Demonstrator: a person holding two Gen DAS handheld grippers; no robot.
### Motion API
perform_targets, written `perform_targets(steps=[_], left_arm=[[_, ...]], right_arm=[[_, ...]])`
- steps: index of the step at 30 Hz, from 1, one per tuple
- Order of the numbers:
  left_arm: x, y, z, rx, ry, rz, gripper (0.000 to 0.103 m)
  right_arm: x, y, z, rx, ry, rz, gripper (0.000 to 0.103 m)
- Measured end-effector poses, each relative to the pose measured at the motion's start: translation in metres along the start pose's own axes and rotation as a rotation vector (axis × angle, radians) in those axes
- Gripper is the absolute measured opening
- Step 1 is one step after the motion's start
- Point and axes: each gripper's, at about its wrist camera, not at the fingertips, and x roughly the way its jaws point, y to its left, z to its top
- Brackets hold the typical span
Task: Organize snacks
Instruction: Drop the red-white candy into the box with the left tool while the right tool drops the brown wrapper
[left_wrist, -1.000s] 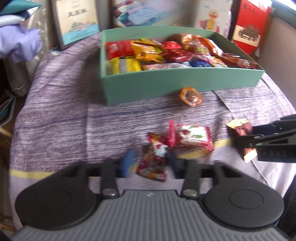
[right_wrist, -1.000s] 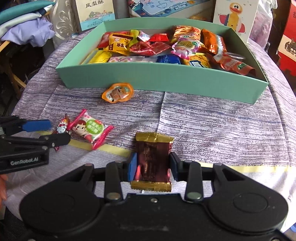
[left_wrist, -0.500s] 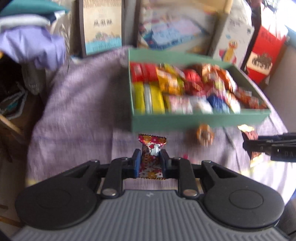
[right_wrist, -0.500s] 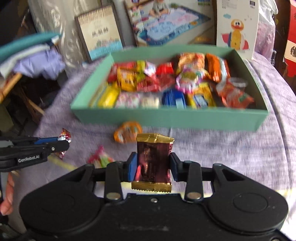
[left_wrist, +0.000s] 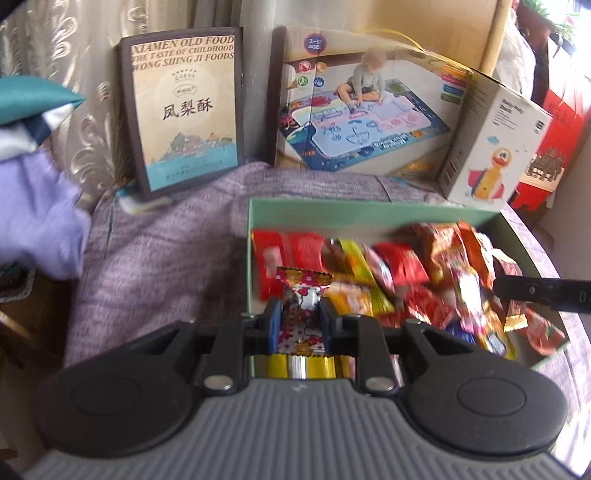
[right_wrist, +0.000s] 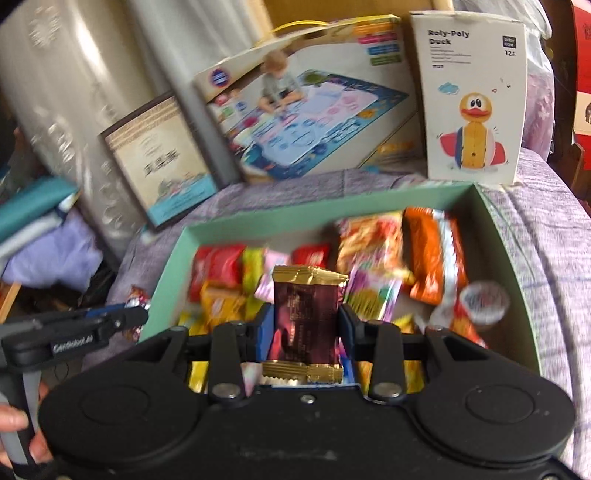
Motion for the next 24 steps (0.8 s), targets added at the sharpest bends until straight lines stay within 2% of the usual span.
perform_targets(steps=[5,12,13,14,15,16,17,18,19,24], left_arm=[[0.026,0.003,0.019,-0.021,0.017,-0.007,0.021],[0.047,0.003,0.02,-0.021,0.048,0.0,0.022],[0.049,0.004,0.02,-0.027,0.049,0.006,0.025],[0.05,0.005,0.02,-0.035,0.046,0.016,0.03],[0.05,0.005,0.02,-0.044,0.042,0.026,0.052],[0.049,0.006,0.019,-0.051,0.033,0.038,0.078],[0.047,0.005,0.019,-0.054,0.017,0.054,0.086],[0.044,0.004,0.018,-0.053,0.002,0.069,0.096],[0.042,0.003,0.017,-0.052,-0.004,0.077,0.099],[0.037,-0.002,0.014,-0.077,0.019,0.046,0.102]], right_arm=[[0.035,-0.006,0.024,0.03,0.015,0.013,0.036],[0.073,0.011,0.044,0.009,0.023,0.052,0.036],[0.077,0.016,0.047,0.001,0.022,0.064,0.038],[0.08,0.019,0.049,-0.007,0.021,0.075,0.039],[0.082,0.021,0.05,-0.013,0.019,0.08,0.043],[0.083,0.024,0.05,-0.013,0.017,0.077,0.06],[0.083,0.024,0.049,-0.011,0.01,0.072,0.077],[0.081,0.024,0.048,-0.008,0.0,0.068,0.083],[0.078,0.024,0.045,-0.007,-0.007,0.067,0.089],[0.066,0.016,0.036,0.008,-0.005,0.051,0.103]])
